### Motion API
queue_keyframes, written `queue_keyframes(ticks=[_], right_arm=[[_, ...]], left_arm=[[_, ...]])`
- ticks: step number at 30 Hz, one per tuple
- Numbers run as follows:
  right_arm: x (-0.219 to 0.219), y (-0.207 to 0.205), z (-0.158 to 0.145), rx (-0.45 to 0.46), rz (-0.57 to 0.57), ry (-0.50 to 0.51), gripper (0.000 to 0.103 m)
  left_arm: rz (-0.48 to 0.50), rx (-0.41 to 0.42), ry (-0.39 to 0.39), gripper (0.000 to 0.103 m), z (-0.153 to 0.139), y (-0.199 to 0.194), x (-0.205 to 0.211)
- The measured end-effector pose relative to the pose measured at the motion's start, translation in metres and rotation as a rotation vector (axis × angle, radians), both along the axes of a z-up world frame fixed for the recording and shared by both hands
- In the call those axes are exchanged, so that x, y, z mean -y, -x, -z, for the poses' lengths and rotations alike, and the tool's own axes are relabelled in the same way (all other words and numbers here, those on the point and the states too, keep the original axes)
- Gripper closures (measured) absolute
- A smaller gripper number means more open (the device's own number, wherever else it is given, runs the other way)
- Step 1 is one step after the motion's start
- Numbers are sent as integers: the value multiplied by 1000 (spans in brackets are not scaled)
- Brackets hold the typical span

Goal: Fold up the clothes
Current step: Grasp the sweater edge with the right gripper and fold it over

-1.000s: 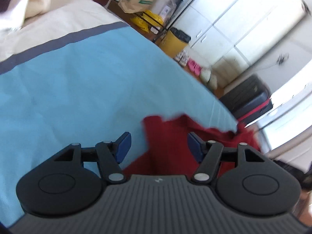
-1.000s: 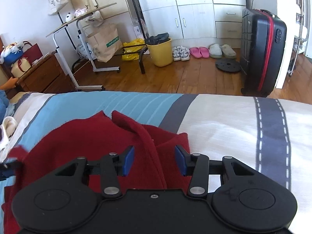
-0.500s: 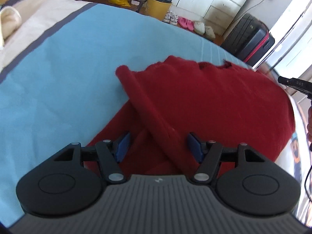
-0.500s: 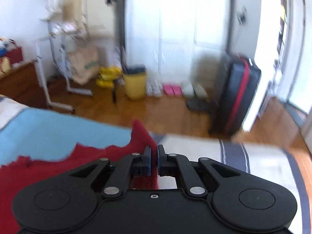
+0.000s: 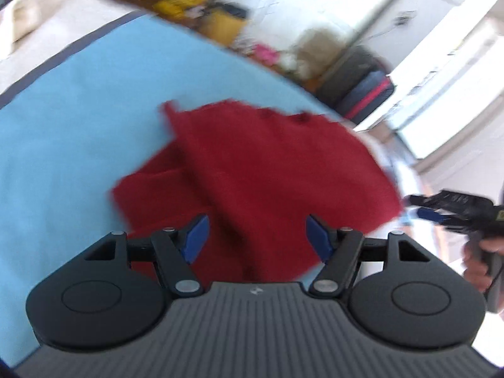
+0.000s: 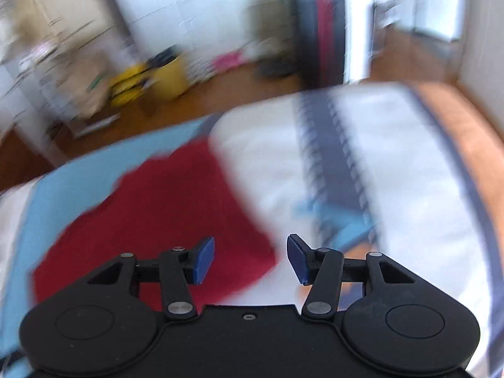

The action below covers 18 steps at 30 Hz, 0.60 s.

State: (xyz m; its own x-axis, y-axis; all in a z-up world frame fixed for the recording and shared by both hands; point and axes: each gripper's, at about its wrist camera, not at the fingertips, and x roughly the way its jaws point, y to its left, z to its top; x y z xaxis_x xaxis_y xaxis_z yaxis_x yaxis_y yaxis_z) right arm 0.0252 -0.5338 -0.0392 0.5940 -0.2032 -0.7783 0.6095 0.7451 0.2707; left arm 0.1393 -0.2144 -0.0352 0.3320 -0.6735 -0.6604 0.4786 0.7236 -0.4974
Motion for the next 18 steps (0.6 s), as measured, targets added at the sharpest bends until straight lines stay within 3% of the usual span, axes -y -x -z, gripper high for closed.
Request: queue_keyframes(ticks=[3,6,12,13,17,18], right_arm=[[-21,14,-6,27,-87,-106,41],[-31,21,5,98,-126,-286,36],[-24,28,52,141,119,-551,36],[-20,29,56,148,153,-569,36],[-14,27,65,156,178,-537,36],[-11,25,70,155,181,-532,36]], left_arm=[[60,92,-18,36,-5,15,19],[112,172,-72,37,-2,30,37],[265,277,-93,38,8,37,71],[282,279,-101,36,10,36,76],[255,51,-187,37,44,16,88],[239,47,-172,36,47,15,86]])
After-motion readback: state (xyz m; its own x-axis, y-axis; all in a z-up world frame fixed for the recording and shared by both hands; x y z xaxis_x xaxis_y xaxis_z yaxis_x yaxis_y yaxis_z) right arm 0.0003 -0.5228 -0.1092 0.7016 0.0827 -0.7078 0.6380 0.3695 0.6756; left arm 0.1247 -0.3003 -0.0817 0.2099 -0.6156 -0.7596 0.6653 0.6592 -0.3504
